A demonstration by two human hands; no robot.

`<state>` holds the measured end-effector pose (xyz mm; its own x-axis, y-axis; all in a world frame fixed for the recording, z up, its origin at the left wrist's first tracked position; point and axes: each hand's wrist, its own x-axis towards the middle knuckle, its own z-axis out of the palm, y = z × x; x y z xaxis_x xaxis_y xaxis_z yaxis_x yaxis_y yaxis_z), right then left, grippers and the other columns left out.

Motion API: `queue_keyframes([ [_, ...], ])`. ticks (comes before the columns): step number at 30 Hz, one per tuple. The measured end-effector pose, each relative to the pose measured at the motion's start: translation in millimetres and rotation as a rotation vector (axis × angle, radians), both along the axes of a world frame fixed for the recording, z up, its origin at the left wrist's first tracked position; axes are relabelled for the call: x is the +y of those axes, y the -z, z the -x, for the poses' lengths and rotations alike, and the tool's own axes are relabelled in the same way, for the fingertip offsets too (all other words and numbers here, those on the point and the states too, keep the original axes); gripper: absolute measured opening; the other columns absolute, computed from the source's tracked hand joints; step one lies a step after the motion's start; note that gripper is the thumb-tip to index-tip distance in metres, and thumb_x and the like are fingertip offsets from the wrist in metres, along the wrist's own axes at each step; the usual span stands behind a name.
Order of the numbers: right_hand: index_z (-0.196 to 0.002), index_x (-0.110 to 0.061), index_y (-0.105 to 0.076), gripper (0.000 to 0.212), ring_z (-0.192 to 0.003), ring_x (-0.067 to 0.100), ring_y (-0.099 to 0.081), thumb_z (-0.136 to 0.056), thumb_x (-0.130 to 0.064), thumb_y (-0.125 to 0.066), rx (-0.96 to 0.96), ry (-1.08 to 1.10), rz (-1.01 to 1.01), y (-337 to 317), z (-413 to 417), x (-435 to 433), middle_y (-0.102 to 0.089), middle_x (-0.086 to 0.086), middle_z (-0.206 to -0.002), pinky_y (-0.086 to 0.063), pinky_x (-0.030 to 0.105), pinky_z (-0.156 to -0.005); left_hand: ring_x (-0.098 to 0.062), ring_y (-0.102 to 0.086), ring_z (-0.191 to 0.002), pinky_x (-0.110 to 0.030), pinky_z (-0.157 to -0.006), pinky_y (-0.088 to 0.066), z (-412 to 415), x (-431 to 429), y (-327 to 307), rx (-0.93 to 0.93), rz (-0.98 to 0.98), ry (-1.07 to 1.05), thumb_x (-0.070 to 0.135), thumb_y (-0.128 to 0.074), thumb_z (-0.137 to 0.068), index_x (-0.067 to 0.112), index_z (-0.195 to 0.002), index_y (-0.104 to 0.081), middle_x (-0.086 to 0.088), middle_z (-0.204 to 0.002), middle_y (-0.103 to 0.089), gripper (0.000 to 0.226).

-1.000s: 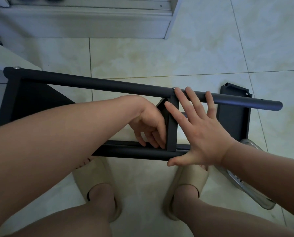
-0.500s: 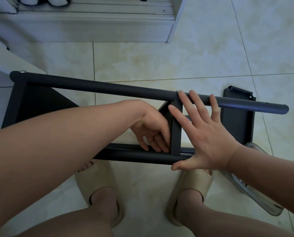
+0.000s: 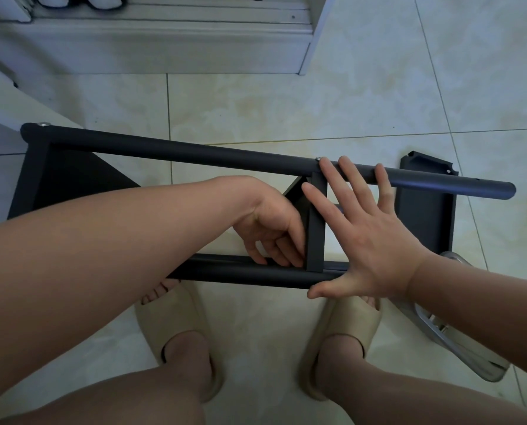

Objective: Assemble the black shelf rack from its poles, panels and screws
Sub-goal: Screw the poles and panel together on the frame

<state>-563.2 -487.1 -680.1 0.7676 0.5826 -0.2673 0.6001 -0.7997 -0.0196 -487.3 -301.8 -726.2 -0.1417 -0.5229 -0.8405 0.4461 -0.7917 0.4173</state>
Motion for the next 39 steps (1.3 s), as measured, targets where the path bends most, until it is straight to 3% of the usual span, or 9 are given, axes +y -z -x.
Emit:
queue_keyframes([
  [4, -0.162, -0.014, -0.013, 0.132, -0.156, 0.041, 0.002, -0.067, -0.103, -0.031, -0.002, 0.001, 0.003, 0.0, 0.5, 0.0, -0.001, 0.02, -0.169, 0.002, 0.072, -0.118, -0.015, -0.064, -0.096, -0.04, -0.089, -0.05, -0.4, 0.1, 0.8, -0.011, -0.021, 0.009, 0.023, -0.064, -0.094, 0.024, -0.092, -0.076, 0.006, -0.088, -0.075, 0.012],
  [10, -0.163, -0.014, -0.015, 0.133, -0.156, 0.041, 0.001, -0.065, -0.102, -0.035, -0.004, 0.006, 0.003, -0.7, 0.8, 0.0, -0.002, 0.02, -0.169, 0.002, 0.072, -0.118, -0.016, -0.064, -0.1, -0.04, -0.101, -0.046, 1.1, 0.2, -1.3, -0.014, 0.009, -0.017, 0.014, -0.064, -0.092, 0.019, -0.097, -0.075, 0.003, -0.092, -0.076, 0.013],
  [18, -0.163, -0.015, -0.012, 0.131, -0.156, 0.041, 0.002, -0.066, -0.102, -0.032, -0.002, 0.006, -0.013, -0.4, 0.9, 0.1, -0.001, 0.02, -0.169, 0.005, 0.07, -0.119, -0.016, -0.067, -0.102, -0.043, -0.101, -0.045, 6.9, 4.9, -0.9, -0.005, 0.044, -0.068, 0.021, -0.062, -0.094, 0.019, -0.103, -0.075, 0.001, -0.105, -0.075, 0.016],
  [23, -0.163, -0.015, -0.014, 0.131, -0.156, 0.041, 0.001, -0.067, -0.102, -0.031, -0.005, 0.005, -0.008, -0.7, 0.8, 0.1, -0.002, 0.02, -0.169, 0.001, 0.072, -0.118, -0.017, -0.066, -0.102, -0.044, -0.104, -0.044, 7.6, 4.1, 0.3, -0.025, 0.064, -0.063, 0.016, -0.063, -0.094, 0.018, -0.101, -0.073, 0.001, -0.101, -0.075, 0.013],
  [28, -0.163, -0.014, -0.016, 0.132, -0.156, 0.041, 0.001, -0.066, -0.102, -0.032, -0.006, 0.003, -0.008, -0.2, 0.7, 0.0, -0.003, 0.02, -0.169, 0.002, 0.072, -0.118, -0.016, -0.065, -0.102, -0.041, -0.101, -0.046, 5.0, 4.0, 2.7, -0.037, 0.074, -0.059, 0.01, -0.064, -0.092, 0.014, -0.119, -0.069, 0.0, -0.106, -0.073, 0.028],
  [34, -0.163, -0.014, -0.014, 0.131, -0.156, 0.042, 0.0, -0.067, -0.102, -0.031, -0.011, 0.002, -0.008, -0.6, 1.0, -0.1, -0.003, 0.02, -0.169, 0.001, 0.073, -0.117, -0.01, -0.07, -0.097, -0.038, -0.091, -0.05, 4.0, 3.9, 3.5, -0.055, 0.045, -0.011, 0.025, -0.064, -0.094, 0.025, -0.1, -0.076, 0.006, -0.103, -0.077, 0.013],
  [39, -0.163, -0.014, -0.014, 0.131, -0.156, 0.041, 0.001, -0.067, -0.102, -0.03, -0.014, -0.002, -0.007, 0.3, 0.6, -0.3, -0.003, 0.02, -0.169, 0.001, 0.073, -0.117, -0.016, -0.066, -0.103, -0.042, -0.105, -0.047, 2.1, 2.1, 2.5, -0.055, 0.055, -0.013, 0.014, -0.066, -0.092, 0.019, -0.108, -0.072, 0.003, -0.098, -0.076, 0.018],
])
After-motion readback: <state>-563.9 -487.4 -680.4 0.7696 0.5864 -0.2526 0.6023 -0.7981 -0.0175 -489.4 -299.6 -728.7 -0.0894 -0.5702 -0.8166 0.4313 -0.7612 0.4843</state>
